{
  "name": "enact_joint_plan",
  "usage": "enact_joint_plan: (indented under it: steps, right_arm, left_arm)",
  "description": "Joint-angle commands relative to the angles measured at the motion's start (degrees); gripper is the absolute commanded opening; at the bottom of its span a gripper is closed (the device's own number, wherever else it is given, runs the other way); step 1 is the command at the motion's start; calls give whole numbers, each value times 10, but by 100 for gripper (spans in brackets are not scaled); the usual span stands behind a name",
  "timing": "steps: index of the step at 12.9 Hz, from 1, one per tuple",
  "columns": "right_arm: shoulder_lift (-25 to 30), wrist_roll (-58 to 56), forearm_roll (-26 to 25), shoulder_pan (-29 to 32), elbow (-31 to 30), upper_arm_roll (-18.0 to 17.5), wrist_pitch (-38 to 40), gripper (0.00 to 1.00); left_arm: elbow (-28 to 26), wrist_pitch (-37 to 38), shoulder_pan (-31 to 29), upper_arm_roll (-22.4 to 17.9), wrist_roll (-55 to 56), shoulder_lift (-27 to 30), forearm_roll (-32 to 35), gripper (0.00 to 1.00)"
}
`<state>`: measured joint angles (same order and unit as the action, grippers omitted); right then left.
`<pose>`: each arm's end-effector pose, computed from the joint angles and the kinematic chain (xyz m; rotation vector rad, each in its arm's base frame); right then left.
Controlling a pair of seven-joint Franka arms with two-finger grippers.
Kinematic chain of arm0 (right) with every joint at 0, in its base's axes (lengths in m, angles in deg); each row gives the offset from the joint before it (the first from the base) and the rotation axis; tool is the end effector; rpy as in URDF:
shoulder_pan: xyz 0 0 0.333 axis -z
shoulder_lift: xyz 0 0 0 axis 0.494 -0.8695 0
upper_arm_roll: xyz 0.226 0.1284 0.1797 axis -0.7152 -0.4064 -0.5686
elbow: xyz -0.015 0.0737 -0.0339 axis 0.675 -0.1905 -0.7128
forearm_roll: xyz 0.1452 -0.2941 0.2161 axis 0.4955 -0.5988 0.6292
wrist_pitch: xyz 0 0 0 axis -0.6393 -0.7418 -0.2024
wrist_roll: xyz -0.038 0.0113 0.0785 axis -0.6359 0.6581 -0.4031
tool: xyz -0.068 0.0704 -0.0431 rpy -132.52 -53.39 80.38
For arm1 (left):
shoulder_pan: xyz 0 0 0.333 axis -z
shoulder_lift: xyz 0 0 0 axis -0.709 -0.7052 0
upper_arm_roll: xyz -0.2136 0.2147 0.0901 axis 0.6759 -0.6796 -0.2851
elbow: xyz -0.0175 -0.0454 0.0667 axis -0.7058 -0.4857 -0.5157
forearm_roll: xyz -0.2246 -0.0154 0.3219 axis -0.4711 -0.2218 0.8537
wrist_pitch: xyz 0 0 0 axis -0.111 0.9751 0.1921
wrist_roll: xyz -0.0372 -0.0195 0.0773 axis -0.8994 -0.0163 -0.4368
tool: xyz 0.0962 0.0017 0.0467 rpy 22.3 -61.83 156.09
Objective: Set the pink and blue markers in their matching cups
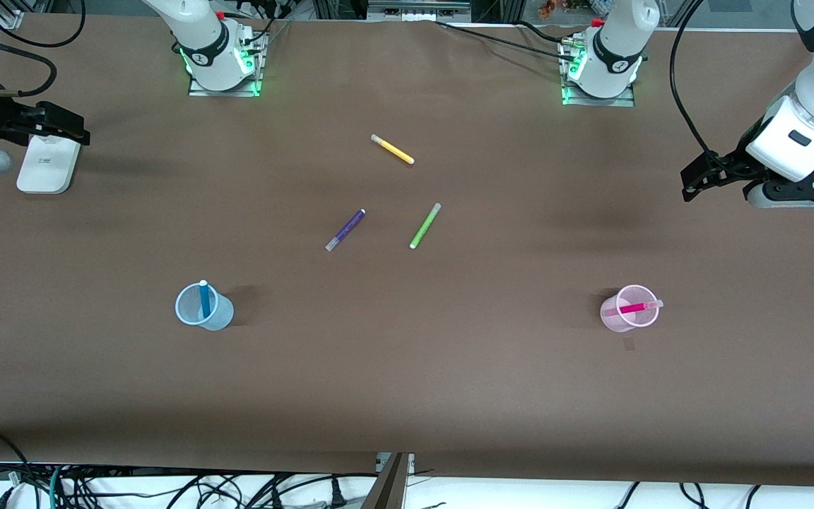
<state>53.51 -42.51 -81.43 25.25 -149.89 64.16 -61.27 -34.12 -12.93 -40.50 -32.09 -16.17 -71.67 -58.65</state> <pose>0.5383 0.0034 0.6071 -3.1197 -0.0350 0.3482 0.5538 -0.0470 0.5749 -3.1141 -0.0616 -0.0518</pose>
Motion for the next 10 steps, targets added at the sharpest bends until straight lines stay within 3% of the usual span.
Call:
enact_joint_plan:
  steps: [1,10]
  right_arm:
    - [-5,-3,-6,-1,14,3,14,100]
    - [-13,0,-32,-10,30,-1,5,100]
  left_arm:
    - [2,6,0,2,0,4,-3,100]
    - [2,6,0,2,-1,4,-3,100]
